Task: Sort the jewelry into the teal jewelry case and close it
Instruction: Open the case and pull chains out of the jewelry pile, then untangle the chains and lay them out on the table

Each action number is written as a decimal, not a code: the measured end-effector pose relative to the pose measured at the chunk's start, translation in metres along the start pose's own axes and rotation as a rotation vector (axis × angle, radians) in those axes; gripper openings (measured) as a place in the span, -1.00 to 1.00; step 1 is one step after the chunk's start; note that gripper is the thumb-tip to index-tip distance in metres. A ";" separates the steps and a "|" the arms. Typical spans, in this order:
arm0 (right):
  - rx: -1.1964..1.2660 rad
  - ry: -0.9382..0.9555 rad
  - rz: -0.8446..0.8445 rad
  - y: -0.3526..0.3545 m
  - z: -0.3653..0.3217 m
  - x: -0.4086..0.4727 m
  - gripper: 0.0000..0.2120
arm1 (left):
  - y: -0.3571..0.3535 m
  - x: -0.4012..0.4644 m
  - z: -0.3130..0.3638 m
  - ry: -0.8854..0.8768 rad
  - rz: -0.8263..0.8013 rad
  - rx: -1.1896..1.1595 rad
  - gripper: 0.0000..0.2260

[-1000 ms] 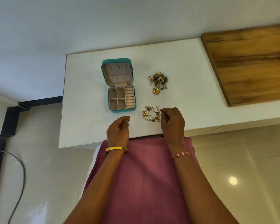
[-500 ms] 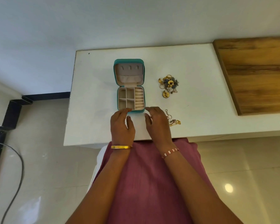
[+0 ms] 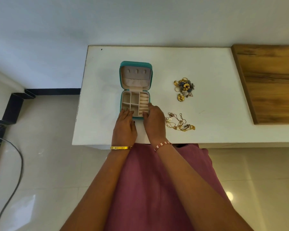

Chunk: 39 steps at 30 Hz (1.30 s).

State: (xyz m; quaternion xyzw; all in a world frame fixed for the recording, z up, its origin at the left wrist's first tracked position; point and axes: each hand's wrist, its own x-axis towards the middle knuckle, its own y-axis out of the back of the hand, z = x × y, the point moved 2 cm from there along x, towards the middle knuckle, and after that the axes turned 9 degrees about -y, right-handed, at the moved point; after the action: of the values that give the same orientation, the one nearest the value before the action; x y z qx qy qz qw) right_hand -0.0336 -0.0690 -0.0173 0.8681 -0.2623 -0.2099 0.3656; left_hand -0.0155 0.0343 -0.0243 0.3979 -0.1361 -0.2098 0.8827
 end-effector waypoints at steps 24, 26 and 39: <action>0.212 -0.096 0.077 0.034 0.032 -0.031 -0.77 | 0.032 -0.026 0.027 0.113 0.300 -0.326 -0.72; 0.224 -0.161 0.163 0.053 0.057 -0.034 -0.81 | 0.017 -0.026 0.046 0.084 0.254 -0.381 -0.72; 0.054 -0.326 0.194 0.093 0.127 -0.022 -0.75 | -0.042 -0.039 0.075 0.081 -0.128 -0.378 -0.71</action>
State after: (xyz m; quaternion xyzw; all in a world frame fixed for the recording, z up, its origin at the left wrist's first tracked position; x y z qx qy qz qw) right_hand -0.1490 -0.1779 -0.0257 0.8027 -0.4058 -0.3045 0.3134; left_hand -0.0916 -0.0202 -0.0109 0.2409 -0.0329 -0.2713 0.9313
